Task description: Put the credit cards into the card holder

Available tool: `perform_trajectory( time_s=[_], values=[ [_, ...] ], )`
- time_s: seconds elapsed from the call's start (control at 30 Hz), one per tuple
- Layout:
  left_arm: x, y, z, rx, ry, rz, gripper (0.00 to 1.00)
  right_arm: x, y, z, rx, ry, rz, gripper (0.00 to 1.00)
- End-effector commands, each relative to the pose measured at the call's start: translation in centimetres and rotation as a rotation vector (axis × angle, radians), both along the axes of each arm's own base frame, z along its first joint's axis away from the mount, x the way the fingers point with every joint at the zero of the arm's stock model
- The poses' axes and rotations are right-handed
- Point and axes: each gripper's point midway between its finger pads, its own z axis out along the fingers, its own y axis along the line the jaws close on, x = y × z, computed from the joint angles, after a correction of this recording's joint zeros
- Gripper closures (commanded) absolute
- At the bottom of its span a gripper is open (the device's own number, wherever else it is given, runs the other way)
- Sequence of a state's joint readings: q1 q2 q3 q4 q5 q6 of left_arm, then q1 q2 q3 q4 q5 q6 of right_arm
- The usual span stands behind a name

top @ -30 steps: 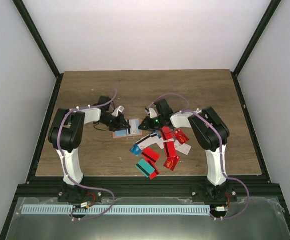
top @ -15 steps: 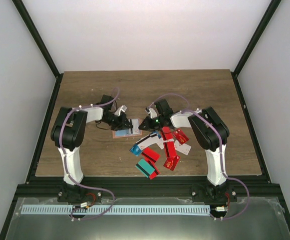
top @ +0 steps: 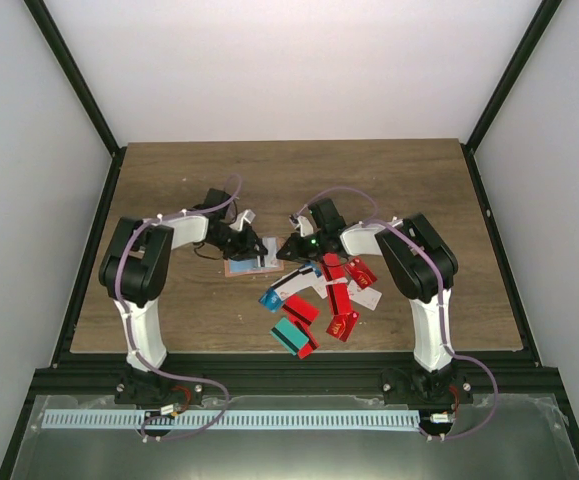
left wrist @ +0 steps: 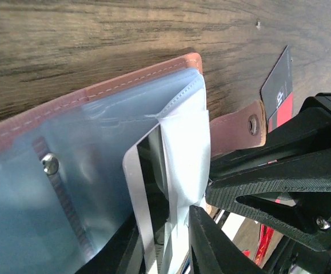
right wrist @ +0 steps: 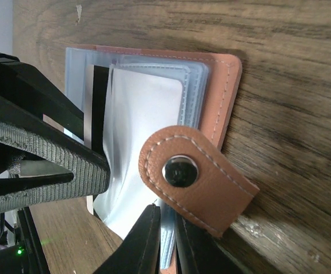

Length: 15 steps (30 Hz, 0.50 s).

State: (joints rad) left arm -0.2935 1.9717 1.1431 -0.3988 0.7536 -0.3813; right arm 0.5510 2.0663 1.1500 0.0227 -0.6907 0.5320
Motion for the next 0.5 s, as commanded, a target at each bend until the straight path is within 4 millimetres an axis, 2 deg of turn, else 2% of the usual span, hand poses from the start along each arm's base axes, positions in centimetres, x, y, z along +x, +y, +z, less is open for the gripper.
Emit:
perform_trajectory(
  time_s=[0.0, 0.47],
  values=[
    [-2.0, 1.4, -1.8, 0.134, 0.054, 0.005, 0.76, 1.0, -0.6, -0.8, -0.052, -0.038, -0.037, 0.89],
    [-2.3, 2.4, 0.0, 0.183, 0.029, 0.023, 0.55, 0.9, -0.6, -0.2, -0.044, -0.045, -0.037, 0.89]
  ],
)
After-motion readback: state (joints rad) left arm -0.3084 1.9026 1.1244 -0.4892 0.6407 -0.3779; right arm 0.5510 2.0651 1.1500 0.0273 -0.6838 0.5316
